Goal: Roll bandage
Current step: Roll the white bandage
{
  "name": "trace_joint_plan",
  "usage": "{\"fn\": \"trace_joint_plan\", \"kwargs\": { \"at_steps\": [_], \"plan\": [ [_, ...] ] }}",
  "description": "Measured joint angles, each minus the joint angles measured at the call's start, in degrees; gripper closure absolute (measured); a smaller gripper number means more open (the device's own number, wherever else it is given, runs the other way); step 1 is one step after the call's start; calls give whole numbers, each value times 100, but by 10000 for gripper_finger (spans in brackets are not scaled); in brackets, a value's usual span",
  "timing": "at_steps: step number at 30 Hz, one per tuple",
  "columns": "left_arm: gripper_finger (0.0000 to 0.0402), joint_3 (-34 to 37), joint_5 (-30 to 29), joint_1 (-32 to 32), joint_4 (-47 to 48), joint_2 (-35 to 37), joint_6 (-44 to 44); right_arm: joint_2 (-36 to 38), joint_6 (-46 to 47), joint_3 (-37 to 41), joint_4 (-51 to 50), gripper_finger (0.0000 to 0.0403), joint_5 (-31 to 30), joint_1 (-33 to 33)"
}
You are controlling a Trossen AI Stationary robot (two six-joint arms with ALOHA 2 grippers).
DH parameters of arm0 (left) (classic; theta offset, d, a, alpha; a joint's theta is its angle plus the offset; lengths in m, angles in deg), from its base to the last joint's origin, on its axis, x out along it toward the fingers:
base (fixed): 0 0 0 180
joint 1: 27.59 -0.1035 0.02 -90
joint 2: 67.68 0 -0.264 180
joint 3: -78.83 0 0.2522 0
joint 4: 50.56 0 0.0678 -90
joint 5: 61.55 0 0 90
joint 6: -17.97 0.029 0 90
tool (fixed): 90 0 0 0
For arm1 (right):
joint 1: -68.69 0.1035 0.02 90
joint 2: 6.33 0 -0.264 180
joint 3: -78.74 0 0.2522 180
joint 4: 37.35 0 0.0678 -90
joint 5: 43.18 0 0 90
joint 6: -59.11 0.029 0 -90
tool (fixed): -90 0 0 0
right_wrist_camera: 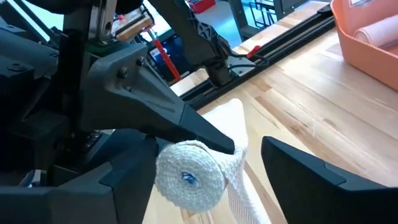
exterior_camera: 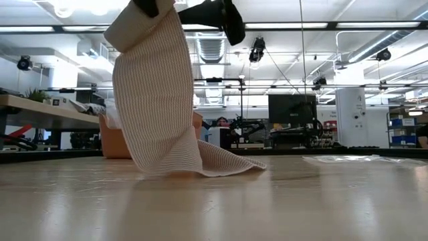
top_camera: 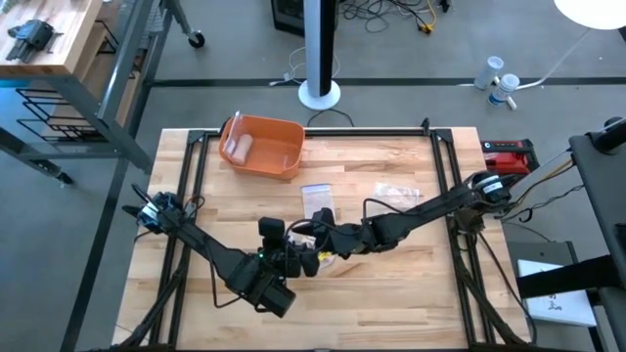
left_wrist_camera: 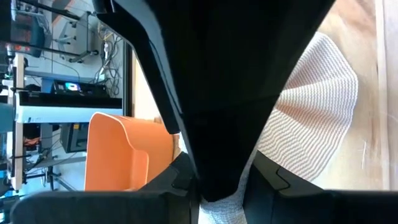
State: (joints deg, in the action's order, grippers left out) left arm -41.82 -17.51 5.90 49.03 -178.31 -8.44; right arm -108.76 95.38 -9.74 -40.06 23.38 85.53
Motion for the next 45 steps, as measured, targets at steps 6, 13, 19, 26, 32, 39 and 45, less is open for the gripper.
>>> {"fn": "trace_joint_plan", "kwargs": {
  "at_steps": [6, 13, 19, 26, 32, 39, 45],
  "plan": [
    [335, 0, -2, -17, 11, 0, 16, -2, 147, 0, -15, 165, 19, 2],
    [330, 4, 7, -24, -2, 0, 22, 0, 264, 0, -147, 204, 158, 2],
    [334, 4, 5, -24, 0, 0, 47, 0, 163, -2, -138, 231, 201, -14],
    [307, 9, -23, -24, 36, 0, 44, 8, 264, -2, -131, 299, 516, -88],
    [267, 11, -50, 16, 86, 29, 39, 23, 167, -2, -122, 368, 558, -94],
    [221, 11, -135, 142, 243, 396, -401, 214, -220, -2, -68, 396, 856, -98],
    [216, 36, -211, 161, 178, 606, -600, 289, -327, -2, 35, 397, 976, -98]
  ]
}}
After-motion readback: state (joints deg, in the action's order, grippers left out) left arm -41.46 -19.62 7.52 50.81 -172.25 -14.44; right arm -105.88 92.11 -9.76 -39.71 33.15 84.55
